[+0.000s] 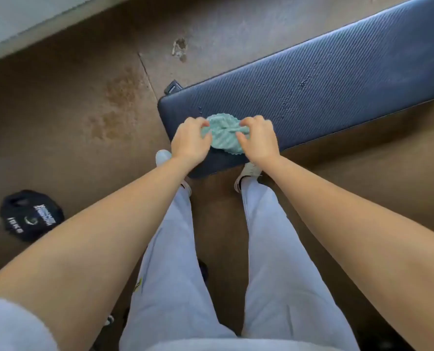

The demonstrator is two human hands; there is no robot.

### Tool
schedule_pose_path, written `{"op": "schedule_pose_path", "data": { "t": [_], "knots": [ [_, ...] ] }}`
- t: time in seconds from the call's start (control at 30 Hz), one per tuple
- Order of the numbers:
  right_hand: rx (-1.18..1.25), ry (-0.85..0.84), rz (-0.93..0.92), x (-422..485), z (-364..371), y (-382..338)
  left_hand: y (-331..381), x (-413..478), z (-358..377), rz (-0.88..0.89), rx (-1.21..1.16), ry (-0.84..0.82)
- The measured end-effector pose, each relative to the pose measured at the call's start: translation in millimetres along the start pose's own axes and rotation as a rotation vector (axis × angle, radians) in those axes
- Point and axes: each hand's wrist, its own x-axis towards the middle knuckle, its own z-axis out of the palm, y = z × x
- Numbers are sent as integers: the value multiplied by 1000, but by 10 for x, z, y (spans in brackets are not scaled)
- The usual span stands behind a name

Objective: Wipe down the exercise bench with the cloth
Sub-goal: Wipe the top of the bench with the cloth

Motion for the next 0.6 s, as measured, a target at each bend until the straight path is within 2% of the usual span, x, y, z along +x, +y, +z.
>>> {"op": "schedule_pose_path", "data": {
  "t": [0.1, 0.33, 0.5, 0.6],
  "knots": [
    [-83, 30, -38, 234, 220, -38, -128, 205, 136, 22, 103, 73],
    [-22, -67, -3, 387, 478, -121, -271, 391, 310, -66, 60, -34],
    [-87, -218, -48, 309, 405, -111, -282, 198, 216, -33, -220, -106],
    [-90, -161, -69, 211, 228, -88, -285, 47, 54, 12, -379, -100]
  ]
}}
